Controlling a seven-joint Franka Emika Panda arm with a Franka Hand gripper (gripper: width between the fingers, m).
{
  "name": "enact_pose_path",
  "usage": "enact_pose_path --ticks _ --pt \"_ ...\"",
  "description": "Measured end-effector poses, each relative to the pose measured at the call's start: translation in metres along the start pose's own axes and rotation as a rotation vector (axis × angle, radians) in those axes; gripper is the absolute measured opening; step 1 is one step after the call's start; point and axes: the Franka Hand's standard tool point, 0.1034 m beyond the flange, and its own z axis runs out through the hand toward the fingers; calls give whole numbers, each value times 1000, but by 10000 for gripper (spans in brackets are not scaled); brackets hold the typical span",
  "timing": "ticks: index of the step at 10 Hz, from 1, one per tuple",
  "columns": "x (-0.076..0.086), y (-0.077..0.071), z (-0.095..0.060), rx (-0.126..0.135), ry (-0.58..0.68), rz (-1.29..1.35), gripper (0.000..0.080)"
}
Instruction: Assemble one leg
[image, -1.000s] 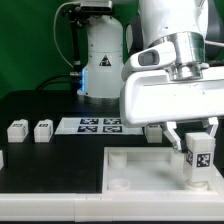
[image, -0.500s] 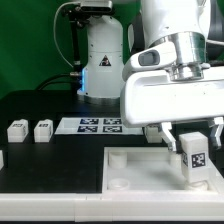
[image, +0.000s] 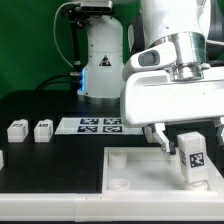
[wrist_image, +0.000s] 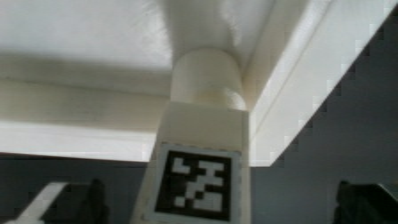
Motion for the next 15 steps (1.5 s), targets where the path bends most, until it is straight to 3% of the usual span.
enact_pose_path --ticks 4,7,9,11,12,15 --pt "4 0 -4 3 -28 -1 649" --pt "28 -2 -12 18 -113 -1 649" --pt "22 1 -10 35 -314 3 649" --pt "27 5 -9 49 -467 11 649" --pt "18 6 -8 60 -571 14 649" --pt "14 7 -1 61 -603 27 649"
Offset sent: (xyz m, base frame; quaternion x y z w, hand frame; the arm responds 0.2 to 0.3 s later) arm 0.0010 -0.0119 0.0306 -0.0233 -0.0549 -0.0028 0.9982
